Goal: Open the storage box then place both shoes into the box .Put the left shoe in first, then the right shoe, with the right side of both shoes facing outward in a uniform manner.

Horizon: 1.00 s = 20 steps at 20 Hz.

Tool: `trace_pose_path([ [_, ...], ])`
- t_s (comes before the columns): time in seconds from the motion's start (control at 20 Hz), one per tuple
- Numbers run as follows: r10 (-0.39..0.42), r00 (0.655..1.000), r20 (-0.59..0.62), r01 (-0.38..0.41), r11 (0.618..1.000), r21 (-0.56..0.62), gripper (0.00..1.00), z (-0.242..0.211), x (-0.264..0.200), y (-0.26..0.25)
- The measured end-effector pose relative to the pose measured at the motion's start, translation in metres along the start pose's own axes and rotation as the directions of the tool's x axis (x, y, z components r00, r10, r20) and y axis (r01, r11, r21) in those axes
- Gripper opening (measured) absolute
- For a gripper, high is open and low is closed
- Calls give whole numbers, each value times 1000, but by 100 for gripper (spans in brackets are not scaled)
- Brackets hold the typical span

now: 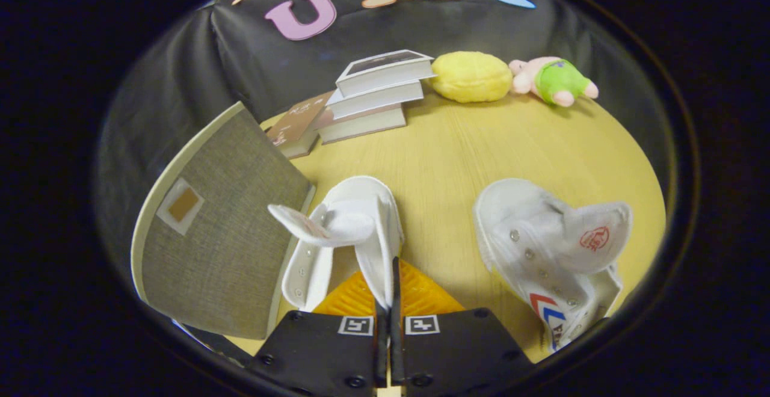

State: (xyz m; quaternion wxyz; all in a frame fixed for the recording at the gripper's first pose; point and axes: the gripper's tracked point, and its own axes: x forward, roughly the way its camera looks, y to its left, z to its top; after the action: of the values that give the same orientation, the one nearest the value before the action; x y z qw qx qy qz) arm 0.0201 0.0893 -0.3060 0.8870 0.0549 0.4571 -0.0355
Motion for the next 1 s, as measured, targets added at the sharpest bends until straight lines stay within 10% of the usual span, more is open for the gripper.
trace_pose_path([
  [0.3,176,980,-90,-156,968,195,6,-20,-16,22],
  [1.0,322,939,122,-344,903,257,5,70,-125,70],
])
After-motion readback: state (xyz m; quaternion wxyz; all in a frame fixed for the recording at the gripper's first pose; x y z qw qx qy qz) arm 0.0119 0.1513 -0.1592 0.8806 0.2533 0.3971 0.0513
